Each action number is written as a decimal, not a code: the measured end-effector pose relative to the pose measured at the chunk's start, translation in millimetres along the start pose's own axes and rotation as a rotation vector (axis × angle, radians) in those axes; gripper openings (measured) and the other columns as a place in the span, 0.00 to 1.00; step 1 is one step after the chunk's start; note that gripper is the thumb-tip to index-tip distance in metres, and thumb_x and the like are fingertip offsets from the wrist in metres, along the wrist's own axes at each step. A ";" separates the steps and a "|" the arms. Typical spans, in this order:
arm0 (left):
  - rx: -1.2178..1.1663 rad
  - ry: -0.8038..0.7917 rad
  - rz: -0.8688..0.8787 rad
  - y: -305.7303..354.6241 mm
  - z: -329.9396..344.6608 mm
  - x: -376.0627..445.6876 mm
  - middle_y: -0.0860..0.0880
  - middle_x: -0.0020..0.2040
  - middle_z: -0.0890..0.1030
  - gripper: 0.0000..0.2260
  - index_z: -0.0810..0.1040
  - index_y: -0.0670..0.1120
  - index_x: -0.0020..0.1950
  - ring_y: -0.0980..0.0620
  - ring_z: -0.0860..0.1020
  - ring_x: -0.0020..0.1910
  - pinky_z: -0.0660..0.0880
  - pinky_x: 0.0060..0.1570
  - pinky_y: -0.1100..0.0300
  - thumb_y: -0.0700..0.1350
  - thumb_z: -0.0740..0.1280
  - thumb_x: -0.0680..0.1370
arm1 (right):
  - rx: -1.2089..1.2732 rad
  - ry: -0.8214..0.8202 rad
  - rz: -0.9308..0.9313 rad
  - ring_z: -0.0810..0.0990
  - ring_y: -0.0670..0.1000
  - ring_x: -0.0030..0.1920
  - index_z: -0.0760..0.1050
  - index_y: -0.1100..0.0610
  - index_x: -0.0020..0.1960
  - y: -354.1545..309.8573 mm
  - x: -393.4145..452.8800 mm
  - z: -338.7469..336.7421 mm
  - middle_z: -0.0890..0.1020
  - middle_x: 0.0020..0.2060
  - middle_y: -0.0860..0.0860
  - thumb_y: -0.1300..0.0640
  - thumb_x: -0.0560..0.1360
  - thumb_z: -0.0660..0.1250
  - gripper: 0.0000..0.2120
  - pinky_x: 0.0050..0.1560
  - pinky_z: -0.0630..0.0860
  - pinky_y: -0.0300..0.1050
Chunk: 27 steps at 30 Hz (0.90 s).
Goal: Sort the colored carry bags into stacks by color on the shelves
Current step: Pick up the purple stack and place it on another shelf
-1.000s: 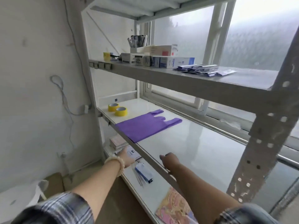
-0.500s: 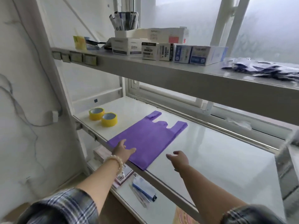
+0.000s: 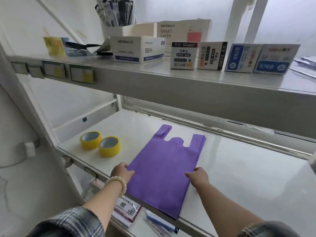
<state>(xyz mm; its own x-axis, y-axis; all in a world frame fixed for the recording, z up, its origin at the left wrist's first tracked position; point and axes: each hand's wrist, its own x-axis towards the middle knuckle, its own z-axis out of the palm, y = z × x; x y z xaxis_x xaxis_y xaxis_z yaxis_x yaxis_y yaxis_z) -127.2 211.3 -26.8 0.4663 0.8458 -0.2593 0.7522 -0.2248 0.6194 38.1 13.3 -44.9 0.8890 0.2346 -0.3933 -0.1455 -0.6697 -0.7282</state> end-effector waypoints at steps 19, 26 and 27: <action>0.599 -0.341 0.193 40.0 36.2 39.8 0.48 0.53 0.83 0.16 0.76 0.41 0.57 0.54 0.80 0.54 0.74 0.51 0.65 0.48 0.69 0.74 | -0.041 0.131 0.266 0.76 0.56 0.63 0.72 0.63 0.65 -8.3 46.8 16.7 0.77 0.56 0.57 0.61 0.78 0.58 0.17 0.59 0.72 0.42; 0.302 -0.447 0.292 79.1 95.8 -16.8 0.45 0.58 0.78 0.23 0.71 0.41 0.61 0.44 0.77 0.57 0.73 0.57 0.57 0.43 0.73 0.70 | 0.055 0.265 0.340 0.77 0.54 0.48 0.74 0.62 0.54 50.9 52.1 -71.2 0.74 0.45 0.55 0.62 0.75 0.63 0.09 0.44 0.68 0.40; 0.280 -0.471 0.316 86.0 107.0 -27.6 0.45 0.58 0.78 0.23 0.71 0.42 0.61 0.45 0.77 0.57 0.73 0.58 0.56 0.43 0.73 0.69 | 0.074 0.300 0.346 0.75 0.54 0.46 0.74 0.64 0.57 61.4 52.2 -85.4 0.74 0.45 0.55 0.63 0.74 0.64 0.12 0.44 0.68 0.40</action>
<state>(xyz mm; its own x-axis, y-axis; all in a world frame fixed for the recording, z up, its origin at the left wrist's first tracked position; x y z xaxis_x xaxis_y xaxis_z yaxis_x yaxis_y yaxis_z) -25.7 116.9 -45.7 0.7930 0.4281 -0.4335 0.6080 -0.6010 0.5187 112.6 -75.8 -62.2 0.8673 -0.2153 -0.4488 -0.4768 -0.6182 -0.6249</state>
